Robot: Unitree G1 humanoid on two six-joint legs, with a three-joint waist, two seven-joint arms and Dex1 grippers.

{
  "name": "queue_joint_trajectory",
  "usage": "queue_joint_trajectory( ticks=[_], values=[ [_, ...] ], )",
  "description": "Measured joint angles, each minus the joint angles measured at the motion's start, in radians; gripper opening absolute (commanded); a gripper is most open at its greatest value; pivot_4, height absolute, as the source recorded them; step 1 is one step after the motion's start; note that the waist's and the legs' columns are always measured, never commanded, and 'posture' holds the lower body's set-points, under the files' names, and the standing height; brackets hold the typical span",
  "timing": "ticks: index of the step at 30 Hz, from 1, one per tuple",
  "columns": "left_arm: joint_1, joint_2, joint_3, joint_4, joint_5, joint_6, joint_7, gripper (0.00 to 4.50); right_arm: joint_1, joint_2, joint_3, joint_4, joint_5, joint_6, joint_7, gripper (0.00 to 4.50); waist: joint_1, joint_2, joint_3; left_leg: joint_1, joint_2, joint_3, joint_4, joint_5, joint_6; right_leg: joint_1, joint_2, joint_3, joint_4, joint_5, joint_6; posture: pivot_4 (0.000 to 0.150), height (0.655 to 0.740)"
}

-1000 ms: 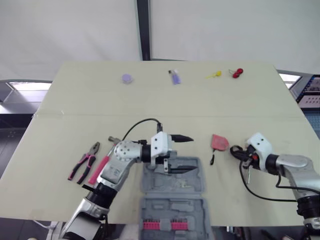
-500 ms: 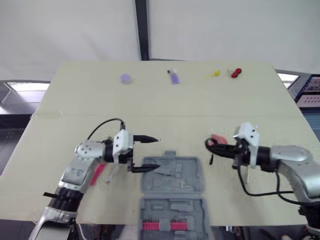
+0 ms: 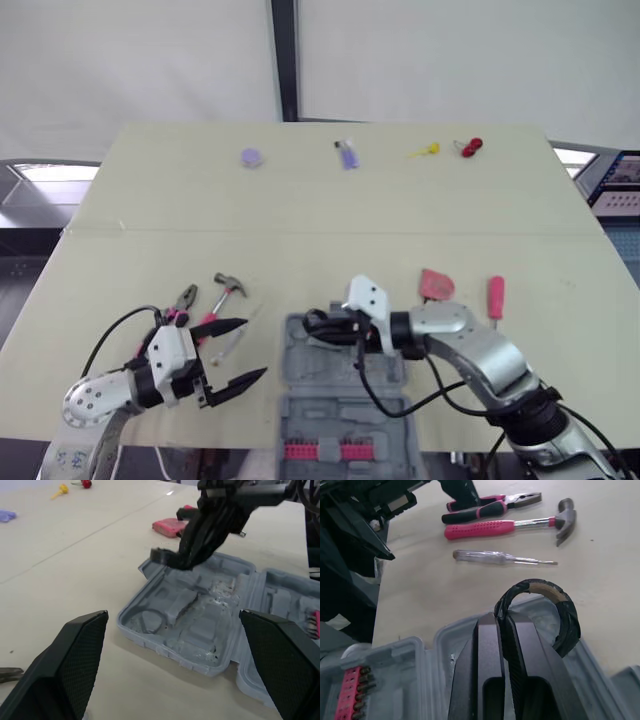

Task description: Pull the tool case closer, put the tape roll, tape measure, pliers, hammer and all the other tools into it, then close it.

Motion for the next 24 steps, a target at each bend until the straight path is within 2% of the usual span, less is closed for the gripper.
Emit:
queue_joint_trajectory(
  ticks=[7,24],
  values=[
    [0.087,-0.061,0.012,-0.004,0.020,-0.072,0.068,4.50,-0.066,0.076,0.069,0.110,-0.083,-0.023,-0.020,0.05,-0.002,0.000,0.000,0.000,0.001,0.001,0.000,0.000,-0.001,-0.001,0.001,0.001,0.000,0.000,0.000,0.150,0.7400],
    [0.070,-0.068,0.010,0.000,0.021,-0.092,0.117,4.50,-0.090,0.115,0.093,0.188,-0.165,-0.023,-0.021,0.05,-0.024,0.000,0.000,-0.001,0.003,0.006,-0.003,-0.001,-0.001,-0.011,0.001,0.003,0.007,0.000,0.000,0.150,0.7400]
  ],
)
